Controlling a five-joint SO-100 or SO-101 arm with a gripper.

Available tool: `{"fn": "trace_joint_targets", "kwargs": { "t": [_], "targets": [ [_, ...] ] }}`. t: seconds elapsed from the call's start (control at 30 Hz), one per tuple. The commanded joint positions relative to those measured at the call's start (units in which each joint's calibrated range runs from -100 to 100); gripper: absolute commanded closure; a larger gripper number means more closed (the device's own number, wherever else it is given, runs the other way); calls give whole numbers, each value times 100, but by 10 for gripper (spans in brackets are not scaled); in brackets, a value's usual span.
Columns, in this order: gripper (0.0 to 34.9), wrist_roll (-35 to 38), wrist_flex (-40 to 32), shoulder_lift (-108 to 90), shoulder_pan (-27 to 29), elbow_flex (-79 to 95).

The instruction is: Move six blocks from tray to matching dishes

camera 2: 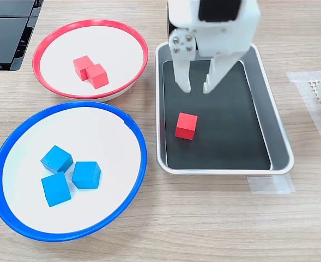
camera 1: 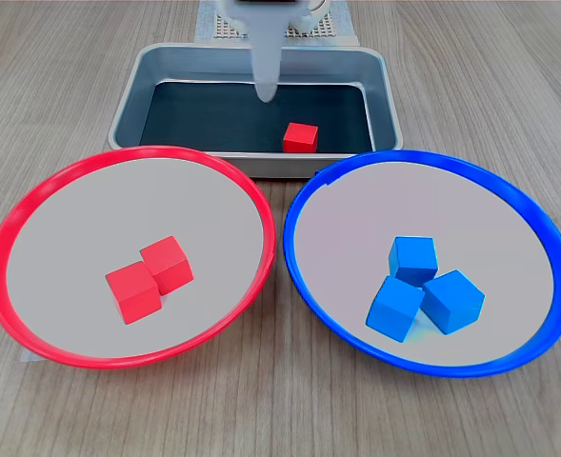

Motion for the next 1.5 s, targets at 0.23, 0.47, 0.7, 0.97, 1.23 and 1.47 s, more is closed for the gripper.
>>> {"fn": "trace_joint_targets", "kwargs": {
  "t": [0.23, 0.47, 0.7, 0.97, 1.23, 1.47],
  "targets": [
    [202, -513, -582, 414, -401, 38],
    [212, -537, -796, 814, -599, 66],
    [224, -557, -821, 1036, -768, 84],
    [347, -405, -417, 1045, -796, -280],
    [347, -215, 186, 951, -1446, -2183],
    [347, -317, -1159, 1548, -1653, -3303]
  ]
}}
